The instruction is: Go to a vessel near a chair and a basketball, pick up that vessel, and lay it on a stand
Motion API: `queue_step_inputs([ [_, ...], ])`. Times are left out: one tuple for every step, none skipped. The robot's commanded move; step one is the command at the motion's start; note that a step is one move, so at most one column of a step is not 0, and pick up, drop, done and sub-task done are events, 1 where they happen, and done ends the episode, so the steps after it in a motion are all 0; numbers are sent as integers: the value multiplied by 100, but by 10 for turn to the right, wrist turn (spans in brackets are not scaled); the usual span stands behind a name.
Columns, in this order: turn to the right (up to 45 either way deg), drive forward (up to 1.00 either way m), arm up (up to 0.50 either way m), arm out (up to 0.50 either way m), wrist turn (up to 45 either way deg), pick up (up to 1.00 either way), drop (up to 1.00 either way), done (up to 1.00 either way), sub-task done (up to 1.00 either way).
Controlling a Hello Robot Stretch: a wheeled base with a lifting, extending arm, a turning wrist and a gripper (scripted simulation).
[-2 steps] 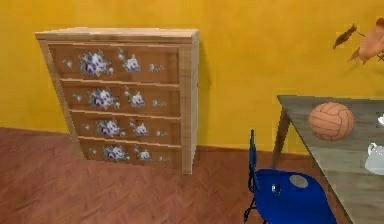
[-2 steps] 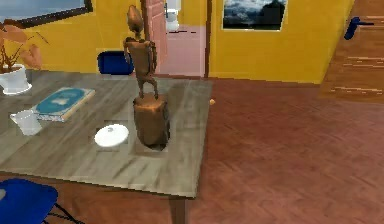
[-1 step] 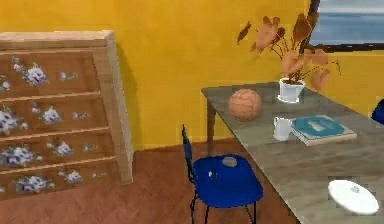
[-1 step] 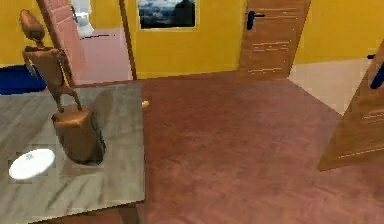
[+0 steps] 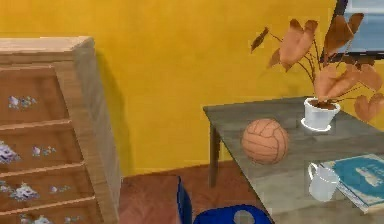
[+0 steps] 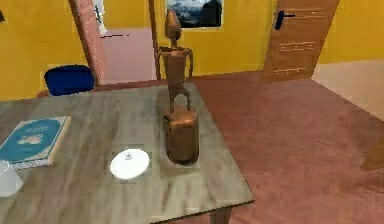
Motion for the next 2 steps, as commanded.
queue_step_inputs([
  [-450,0,0,0,0,0,0,0,0],
  [0,0,50,0,0,0,0,0,0],
])
